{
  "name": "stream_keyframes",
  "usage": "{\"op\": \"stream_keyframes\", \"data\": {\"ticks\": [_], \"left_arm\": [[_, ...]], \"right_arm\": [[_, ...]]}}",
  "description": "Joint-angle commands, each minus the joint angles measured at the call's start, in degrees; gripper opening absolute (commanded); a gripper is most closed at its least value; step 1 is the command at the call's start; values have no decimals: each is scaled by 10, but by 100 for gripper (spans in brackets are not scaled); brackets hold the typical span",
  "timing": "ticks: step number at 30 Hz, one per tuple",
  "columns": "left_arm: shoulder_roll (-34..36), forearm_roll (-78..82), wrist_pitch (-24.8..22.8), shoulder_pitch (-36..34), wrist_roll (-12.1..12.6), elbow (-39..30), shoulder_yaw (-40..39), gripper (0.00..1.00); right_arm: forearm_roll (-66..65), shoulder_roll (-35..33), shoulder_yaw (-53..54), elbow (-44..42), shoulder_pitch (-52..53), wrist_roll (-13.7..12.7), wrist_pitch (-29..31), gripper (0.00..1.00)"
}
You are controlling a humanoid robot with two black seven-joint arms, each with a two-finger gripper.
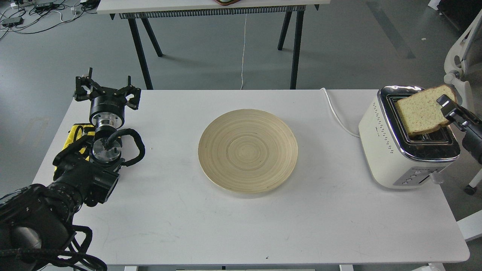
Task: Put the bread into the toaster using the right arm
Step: 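Lower the bread slice into the toaster slot with the right gripper, then open the right gripper and withdraw it from the toaster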
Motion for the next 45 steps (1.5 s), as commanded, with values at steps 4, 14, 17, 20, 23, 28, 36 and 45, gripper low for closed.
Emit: {"op": "stream_keyframes", "data": {"ticks": [4, 14, 17, 20, 23, 28, 36, 45], "left_arm": [[0, -1, 0, 0, 0, 0, 1, 100], [0, 0, 0, 0, 0, 0, 0, 100], [0, 0, 0, 0, 0, 0, 1, 100], [0, 0, 0, 0, 0, 0, 1, 100], [0, 0, 0, 0, 0, 0, 0, 100], [0, 0, 0, 0, 0, 0, 0, 100], [0, 0, 0, 0, 0, 0, 1, 100], [1, 0, 0, 0, 0, 0, 1, 100]], "right_arm": [[-4, 35, 1, -16, 3, 1, 5, 48], [6, 43, 15, 6, 18, 1, 3, 94], [18, 35, 36, 55, 20, -2, 4, 95], [80, 16, 56, 109, 21, -9, 5, 95], [152, 7, 91, 161, 21, -8, 5, 96], [228, 50, 128, 228, 19, -7, 3, 96], [413, 220, 175, 219, 5, -7, -4, 98], [436, 360, 239, 177, -48, -7, -3, 98]]}}
